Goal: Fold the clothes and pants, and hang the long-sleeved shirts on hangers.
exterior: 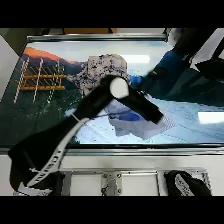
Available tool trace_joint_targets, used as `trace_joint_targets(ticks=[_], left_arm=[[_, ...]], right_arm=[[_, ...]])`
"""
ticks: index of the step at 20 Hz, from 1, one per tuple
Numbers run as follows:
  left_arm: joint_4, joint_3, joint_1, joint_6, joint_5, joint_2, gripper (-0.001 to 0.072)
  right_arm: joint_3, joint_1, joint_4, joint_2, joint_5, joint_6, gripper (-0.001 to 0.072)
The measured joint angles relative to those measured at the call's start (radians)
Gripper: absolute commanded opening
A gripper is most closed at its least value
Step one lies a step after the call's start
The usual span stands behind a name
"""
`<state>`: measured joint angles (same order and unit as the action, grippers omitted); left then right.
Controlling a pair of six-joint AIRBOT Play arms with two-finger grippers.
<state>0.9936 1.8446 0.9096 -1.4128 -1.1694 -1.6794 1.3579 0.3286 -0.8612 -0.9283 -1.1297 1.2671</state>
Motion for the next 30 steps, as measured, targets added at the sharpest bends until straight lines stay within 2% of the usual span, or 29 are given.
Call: trace_joint_targets(ticks=[1, 2, 5, 8, 11, 17, 21, 26, 27, 28, 29, 30], left_arm=[[0.024, 0.025, 0.045, 0.0, 0.007, -0.031, 0.0446], [0.045, 0.055, 0.083, -0.004, 0.015, -0.066, 0.0572], [0.084, 0.136, 0.113, -0.069, -0.013, -0.147, 0.057], [0.103, 0.121, 0.023, -0.138, -0.057, -0.134, 0.057], [0.108, -0.029, -0.134, -0.177, -0.069, -0.039, 0.057], [0.094, -0.506, -0.429, -0.222, -0.009, 0.152, 0.0569], [-0.045, -0.744, -0.507, -0.187, 0.071, 0.174, 0.0568], [-0.221, -0.803, -0.437, -0.079, 0.12, 0.102, 0.0568], [-0.235, -0.791, -0.415, -0.068, 0.123, 0.086, 0.054], [-0.242, -0.776, -0.392, -0.061, 0.126, 0.067, 0.0355], [-0.243, -0.763, -0.372, -0.058, 0.126, 0.05, 0.0124], [-0.242, -0.749, -0.354, -0.055, 0.123, 0.034, 0.0012]], right_arm=[[0.0, 0.004, 0.0, 0.001, 0.001, 0.002, 0.0014], [0.0, 0.007, 0.0, 0.003, 0.001, 0.002, 0.0015], [0.0, 0.014, -0.001, 0.004, -0.012, 0.003, 0.0015], [0.0, 0.017, -0.012, 0.005, -0.038, 0.006, 0.0015], [0.0, 0.017, -0.018, 0.005, -0.063, 0.006, 0.0015], [-0.001, 0.017, -0.021, 0.005, -0.079, 0.006, 0.0015], [-0.023, 0.017, -0.022, 0.005, -0.082, 0.006, 0.0015], [-0.071, 0.017, -0.022, 0.005, -0.087, 0.005, 0.0015], [-0.08, 0.017, -0.022, 0.005, -0.093, 0.005, 0.0015], [-0.091, 0.017, -0.023, 0.005, -0.104, 0.005, 0.0014], [-0.106, 0.017, -0.03, 0.006, -0.119, 0.005, 0.0014], [-0.124, 0.015, -0.043, 0.01, -0.133, 0.004, 0.0014]])
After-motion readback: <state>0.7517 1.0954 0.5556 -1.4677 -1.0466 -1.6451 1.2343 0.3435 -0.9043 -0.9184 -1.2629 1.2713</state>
